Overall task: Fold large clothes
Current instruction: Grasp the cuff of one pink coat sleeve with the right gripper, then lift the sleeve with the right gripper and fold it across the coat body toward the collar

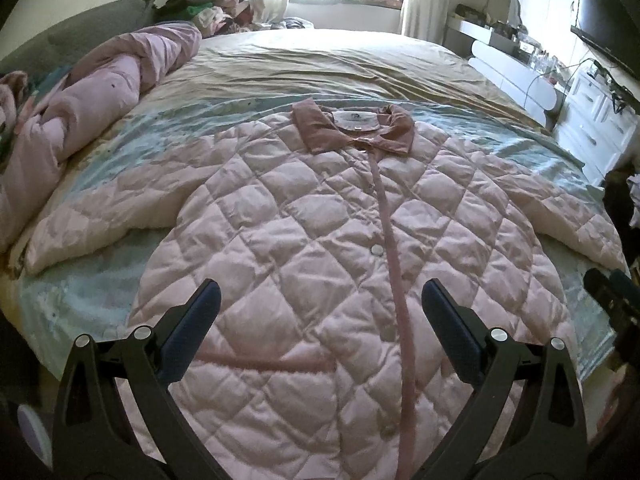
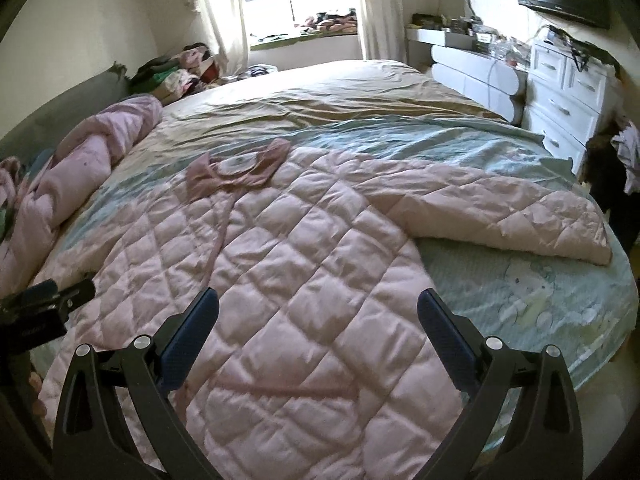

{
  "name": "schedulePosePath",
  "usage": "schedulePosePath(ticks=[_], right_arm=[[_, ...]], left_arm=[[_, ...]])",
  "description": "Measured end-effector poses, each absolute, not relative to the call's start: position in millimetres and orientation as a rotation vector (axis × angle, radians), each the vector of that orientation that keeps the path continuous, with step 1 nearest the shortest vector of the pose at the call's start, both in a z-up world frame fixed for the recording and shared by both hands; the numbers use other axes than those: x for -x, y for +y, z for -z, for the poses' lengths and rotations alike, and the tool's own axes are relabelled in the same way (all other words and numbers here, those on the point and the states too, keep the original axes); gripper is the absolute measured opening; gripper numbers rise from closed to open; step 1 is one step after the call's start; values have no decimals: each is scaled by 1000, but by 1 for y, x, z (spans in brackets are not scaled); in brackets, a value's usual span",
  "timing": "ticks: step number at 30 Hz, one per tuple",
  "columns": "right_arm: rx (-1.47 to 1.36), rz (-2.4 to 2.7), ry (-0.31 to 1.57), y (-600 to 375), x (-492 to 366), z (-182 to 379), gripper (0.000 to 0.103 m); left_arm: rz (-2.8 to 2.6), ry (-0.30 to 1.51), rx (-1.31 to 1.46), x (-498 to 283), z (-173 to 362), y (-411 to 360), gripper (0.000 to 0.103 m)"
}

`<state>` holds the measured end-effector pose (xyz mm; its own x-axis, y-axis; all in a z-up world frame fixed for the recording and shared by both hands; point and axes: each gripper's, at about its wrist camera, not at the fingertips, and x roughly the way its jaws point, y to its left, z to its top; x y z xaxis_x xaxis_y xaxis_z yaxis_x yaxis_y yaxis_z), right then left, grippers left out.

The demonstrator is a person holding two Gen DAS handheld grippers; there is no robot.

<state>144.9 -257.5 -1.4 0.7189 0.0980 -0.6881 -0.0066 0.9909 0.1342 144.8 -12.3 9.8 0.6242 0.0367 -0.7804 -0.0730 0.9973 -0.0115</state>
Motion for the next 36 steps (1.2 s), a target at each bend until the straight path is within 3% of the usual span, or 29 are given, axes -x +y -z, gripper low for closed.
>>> schedulePosePath(ticks=[19, 36], right_arm=[[-216, 265, 823, -371, -228, 42, 99], [-522, 559, 875, -503, -263, 102, 99]], left_arm=[[-12, 925, 28, -248, 7, -31, 94], [-28, 1063, 20, -311, 82, -33, 94]])
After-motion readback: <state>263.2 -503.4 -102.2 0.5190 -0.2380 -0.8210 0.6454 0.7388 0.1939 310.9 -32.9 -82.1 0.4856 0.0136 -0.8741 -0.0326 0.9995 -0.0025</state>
